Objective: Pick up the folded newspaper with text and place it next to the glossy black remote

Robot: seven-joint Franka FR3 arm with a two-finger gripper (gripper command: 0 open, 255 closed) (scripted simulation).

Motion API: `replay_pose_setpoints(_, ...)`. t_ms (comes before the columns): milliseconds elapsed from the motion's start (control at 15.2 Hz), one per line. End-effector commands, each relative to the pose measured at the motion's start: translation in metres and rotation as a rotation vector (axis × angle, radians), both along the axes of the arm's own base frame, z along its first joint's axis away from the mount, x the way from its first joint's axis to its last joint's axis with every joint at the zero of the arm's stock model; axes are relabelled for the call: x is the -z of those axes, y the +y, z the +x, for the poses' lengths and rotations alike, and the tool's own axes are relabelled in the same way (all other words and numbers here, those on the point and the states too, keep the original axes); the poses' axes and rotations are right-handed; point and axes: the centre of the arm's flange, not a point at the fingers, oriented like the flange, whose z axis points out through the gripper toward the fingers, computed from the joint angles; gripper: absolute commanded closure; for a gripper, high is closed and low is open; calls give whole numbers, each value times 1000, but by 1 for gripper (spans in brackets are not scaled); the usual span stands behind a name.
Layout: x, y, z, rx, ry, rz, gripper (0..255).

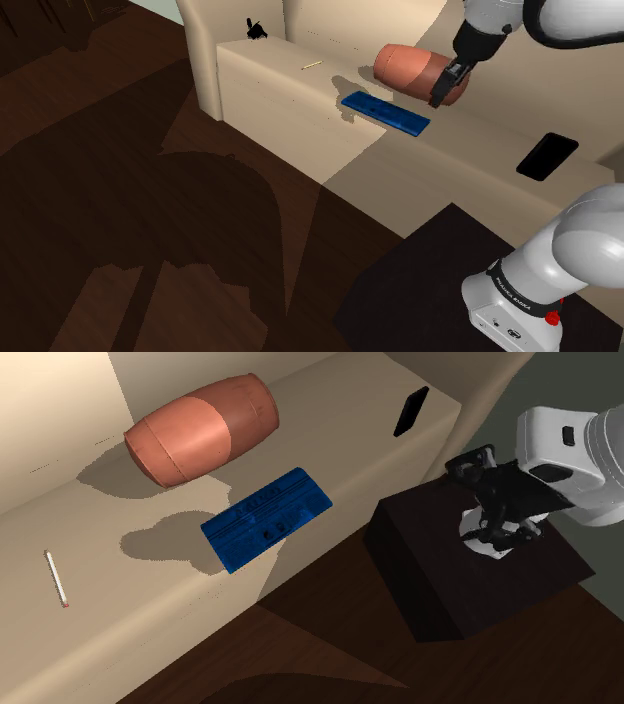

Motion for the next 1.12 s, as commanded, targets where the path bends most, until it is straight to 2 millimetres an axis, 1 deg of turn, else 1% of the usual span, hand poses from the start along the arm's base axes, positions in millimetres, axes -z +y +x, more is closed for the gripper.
replay_pose_setpoints(0,31,11,8,-7,-17,-84,0)
replay_pose_setpoints(264,89,24,29,-14,-43,-248,0)
replay_pose_setpoints(528,147,27,52,-21,-69,-412,0)
replay_pose_setpoints(792,205,22,76,-28,-95,-577,0)
replay_pose_setpoints(1056,261,7,102,-35,-121,-741,0)
